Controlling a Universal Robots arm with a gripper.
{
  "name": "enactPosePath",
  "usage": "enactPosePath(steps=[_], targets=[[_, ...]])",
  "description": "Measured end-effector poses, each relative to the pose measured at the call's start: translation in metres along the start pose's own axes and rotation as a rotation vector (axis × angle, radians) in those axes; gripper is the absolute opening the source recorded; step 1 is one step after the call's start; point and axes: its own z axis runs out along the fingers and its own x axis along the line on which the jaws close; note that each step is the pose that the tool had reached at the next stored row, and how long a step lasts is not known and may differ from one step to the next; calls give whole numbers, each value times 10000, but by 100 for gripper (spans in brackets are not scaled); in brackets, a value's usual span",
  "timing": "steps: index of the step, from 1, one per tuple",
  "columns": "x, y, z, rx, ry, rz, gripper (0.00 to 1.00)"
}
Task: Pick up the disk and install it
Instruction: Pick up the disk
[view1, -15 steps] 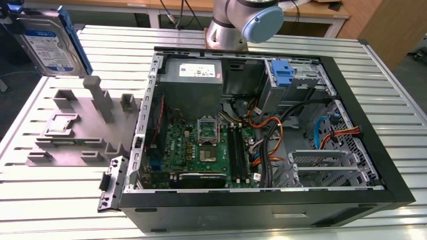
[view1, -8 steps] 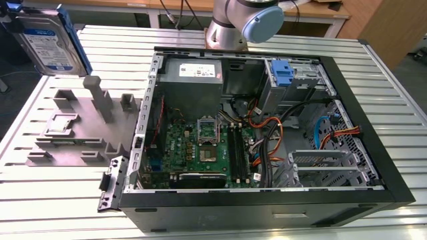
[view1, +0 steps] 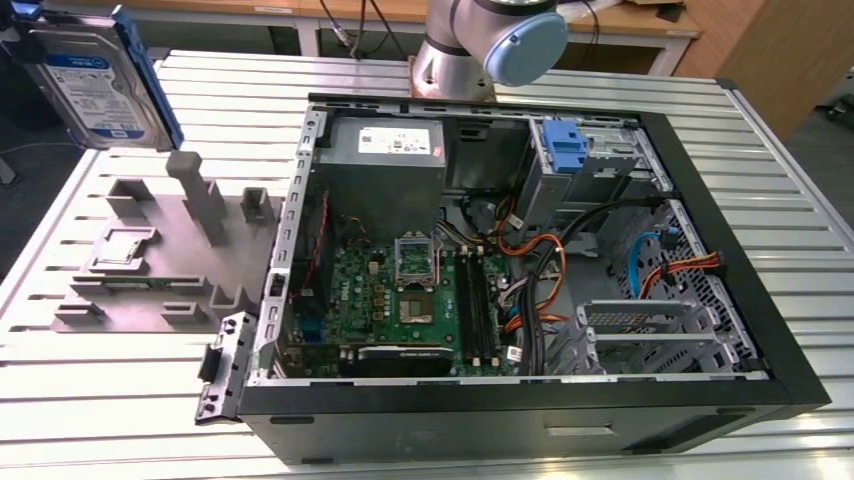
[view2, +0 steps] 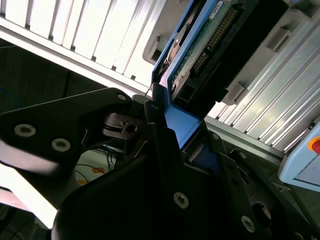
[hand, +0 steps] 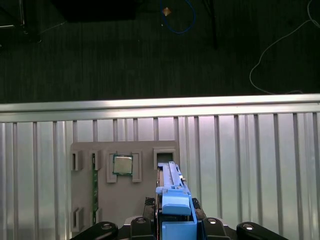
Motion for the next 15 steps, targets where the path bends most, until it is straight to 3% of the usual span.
enactPosePath(steps=[15], targets=[[-1,0,-55,0,0,0,37]])
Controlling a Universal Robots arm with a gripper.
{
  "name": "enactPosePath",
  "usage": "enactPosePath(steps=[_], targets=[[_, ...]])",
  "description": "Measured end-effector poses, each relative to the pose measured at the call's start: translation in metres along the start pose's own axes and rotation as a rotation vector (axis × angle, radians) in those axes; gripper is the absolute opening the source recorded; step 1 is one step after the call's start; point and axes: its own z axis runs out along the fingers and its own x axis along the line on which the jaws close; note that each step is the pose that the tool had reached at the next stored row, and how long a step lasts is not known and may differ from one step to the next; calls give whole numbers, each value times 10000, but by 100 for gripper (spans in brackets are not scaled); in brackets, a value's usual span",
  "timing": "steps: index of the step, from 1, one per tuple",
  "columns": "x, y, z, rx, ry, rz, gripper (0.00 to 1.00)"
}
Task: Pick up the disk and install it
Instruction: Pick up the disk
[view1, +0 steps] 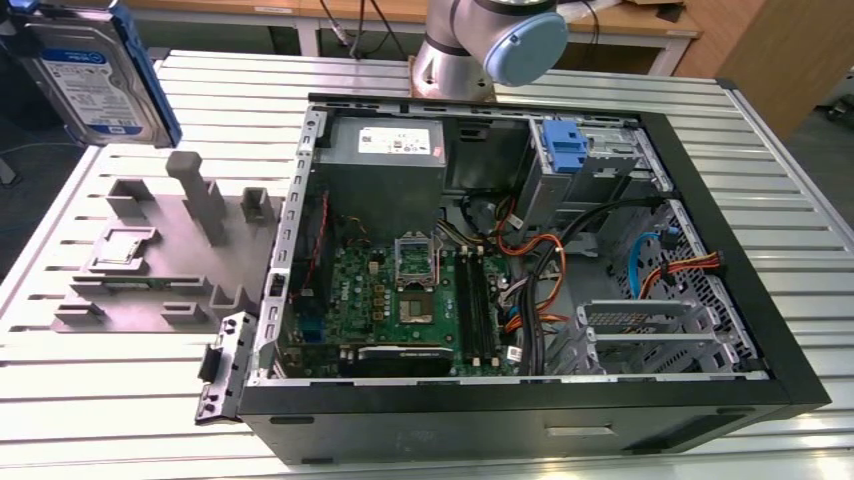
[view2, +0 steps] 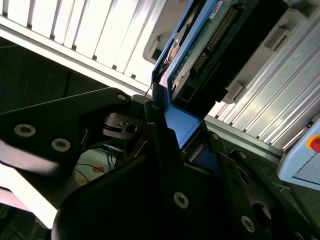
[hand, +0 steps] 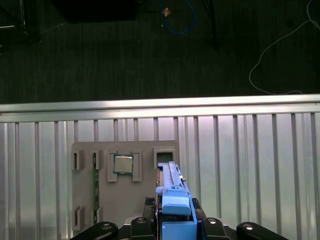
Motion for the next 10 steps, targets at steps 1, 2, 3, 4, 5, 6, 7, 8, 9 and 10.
enactPosePath(steps=[1,2,3,4,5,6,7,8,9,10], targets=[[0,0,-4,0,0,0,37],[0,0,-8,0,0,0,37],[0,0,-13,0,0,0,37],[0,0,-18,0,0,0,37],[0,0,-24,0,0,0,37],[0,1,-30,-1,1,0,37],[-1,1,-38,-1,0,1,37],[-1,1,-47,-1,1,0,37],[-1,1,-56,0,0,0,37],[-1,1,-65,0,0,0,37]])
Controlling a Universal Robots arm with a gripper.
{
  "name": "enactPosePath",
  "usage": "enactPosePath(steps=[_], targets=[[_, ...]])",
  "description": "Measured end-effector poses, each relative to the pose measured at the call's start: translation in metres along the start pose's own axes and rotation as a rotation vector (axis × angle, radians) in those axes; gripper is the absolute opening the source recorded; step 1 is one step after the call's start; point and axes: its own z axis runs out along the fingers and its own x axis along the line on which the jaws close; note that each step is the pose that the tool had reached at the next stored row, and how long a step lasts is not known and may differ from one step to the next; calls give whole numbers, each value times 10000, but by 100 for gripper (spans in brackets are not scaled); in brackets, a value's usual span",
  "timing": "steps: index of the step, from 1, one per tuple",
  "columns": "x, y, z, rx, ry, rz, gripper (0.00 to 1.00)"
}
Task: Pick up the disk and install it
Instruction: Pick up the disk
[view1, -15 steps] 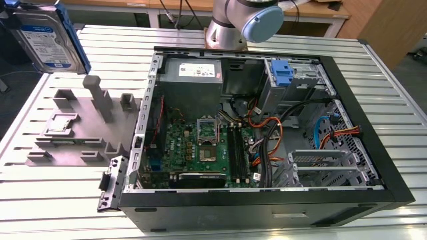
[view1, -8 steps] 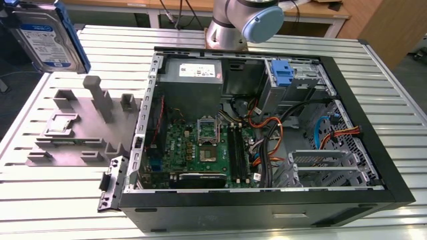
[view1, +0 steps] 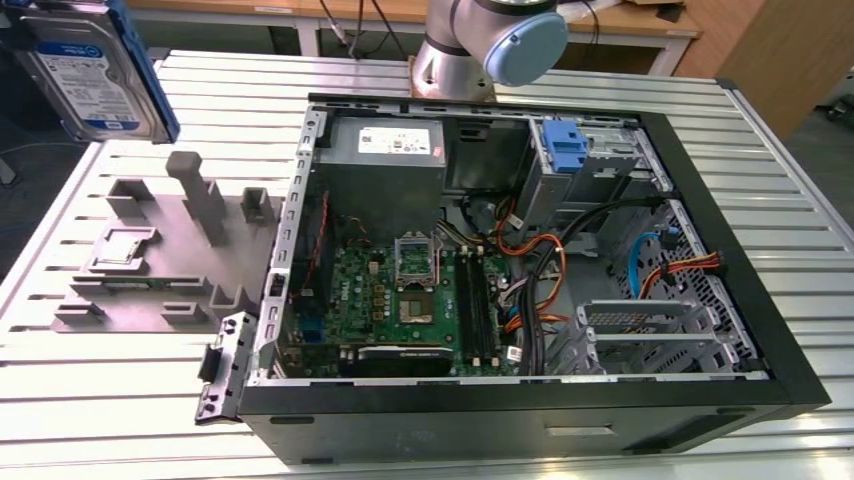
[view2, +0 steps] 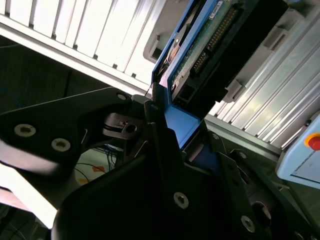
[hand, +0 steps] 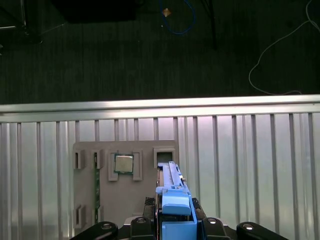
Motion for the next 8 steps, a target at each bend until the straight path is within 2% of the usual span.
enactPosePath(steps=[8], targets=[[-1,1,-77,-1,0,0,37]])
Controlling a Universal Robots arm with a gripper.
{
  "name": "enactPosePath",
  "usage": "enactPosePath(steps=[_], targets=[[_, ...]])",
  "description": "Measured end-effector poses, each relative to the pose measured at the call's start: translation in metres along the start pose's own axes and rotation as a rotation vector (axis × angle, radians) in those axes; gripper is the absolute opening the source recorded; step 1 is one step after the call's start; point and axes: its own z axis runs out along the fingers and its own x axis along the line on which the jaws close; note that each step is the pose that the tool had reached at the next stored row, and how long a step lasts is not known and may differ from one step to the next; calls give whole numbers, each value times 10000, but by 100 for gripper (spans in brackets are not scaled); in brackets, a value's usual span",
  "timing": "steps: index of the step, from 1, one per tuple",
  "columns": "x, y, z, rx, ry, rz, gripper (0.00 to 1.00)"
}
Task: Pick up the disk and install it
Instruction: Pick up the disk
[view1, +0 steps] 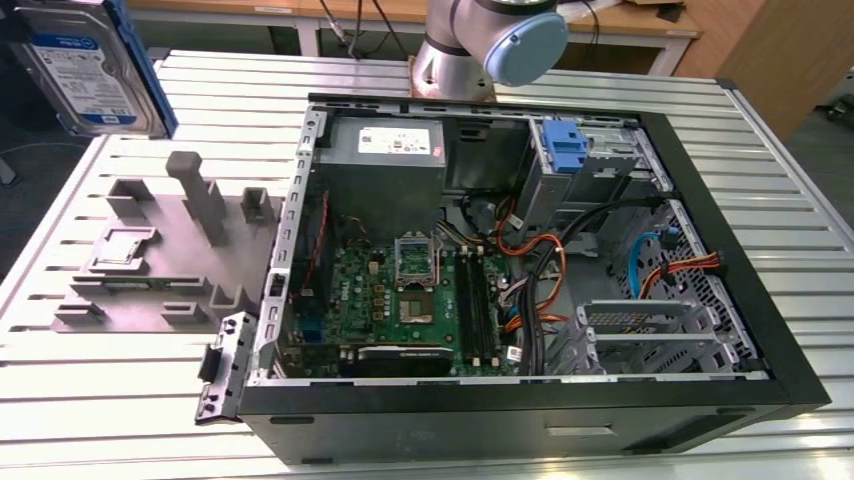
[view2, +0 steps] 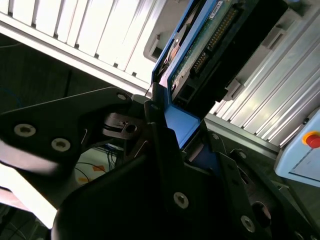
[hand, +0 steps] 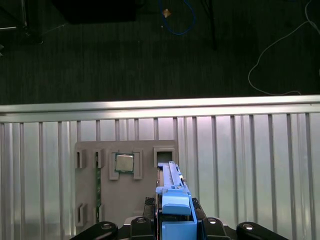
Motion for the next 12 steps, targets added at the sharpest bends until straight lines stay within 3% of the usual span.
enactPosePath(steps=[12], targets=[[-1,1,-37,0,0,0,37]])
